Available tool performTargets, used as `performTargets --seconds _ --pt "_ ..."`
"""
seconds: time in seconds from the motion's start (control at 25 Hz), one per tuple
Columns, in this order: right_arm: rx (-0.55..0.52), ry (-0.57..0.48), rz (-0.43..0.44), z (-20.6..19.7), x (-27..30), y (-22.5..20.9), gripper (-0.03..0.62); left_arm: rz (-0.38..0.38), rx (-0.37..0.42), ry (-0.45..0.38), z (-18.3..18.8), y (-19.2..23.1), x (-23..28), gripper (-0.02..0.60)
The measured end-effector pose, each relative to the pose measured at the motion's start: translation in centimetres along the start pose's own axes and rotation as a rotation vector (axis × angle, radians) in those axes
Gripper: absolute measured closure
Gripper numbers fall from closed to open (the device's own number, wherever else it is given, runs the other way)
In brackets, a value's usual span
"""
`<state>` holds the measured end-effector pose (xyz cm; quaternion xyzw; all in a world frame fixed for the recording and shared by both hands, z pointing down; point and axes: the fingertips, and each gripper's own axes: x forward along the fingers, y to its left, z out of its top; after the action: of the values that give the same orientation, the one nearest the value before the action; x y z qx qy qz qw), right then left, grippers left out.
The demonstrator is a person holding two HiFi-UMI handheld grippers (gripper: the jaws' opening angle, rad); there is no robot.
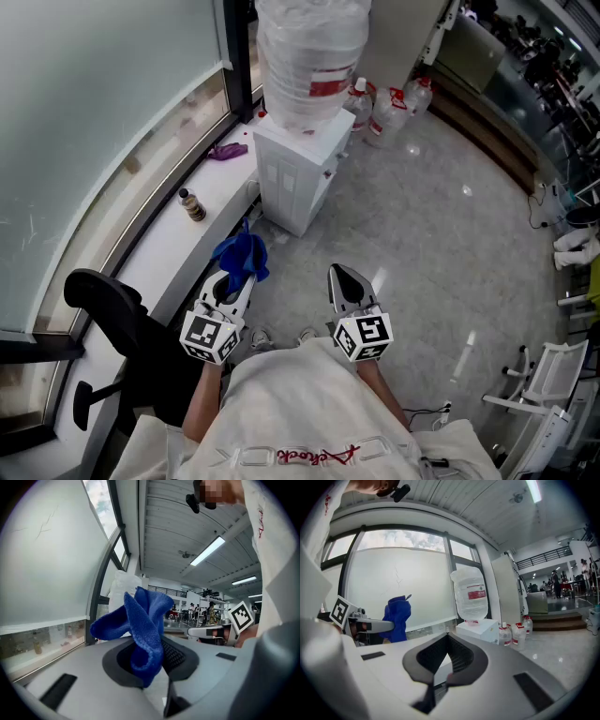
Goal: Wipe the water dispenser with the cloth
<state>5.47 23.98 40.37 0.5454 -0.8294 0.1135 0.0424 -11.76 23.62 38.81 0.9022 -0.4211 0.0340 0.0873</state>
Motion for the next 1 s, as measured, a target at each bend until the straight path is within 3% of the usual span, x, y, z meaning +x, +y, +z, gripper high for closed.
performTargets --seconds 0.16,0.44,1.0 --pt "0.017 -0.005 0.005 -0.2 -0.7 -1.2 0.579 0.007 0.002 0.001 -0.1 -0.9 0.6 0.495" --pt "-0.059 0.0 0.033 -0.2 -1.7 -2.6 0.579 0.032 -0.002 0.009 -0.4 -2.7 1.8 0.495" --pt "-0.031 0.018 0.099 -1.6 -3.5 -5.9 0.579 0.086 0.015 0.005 -0.5 -4.7 4.4 0.495"
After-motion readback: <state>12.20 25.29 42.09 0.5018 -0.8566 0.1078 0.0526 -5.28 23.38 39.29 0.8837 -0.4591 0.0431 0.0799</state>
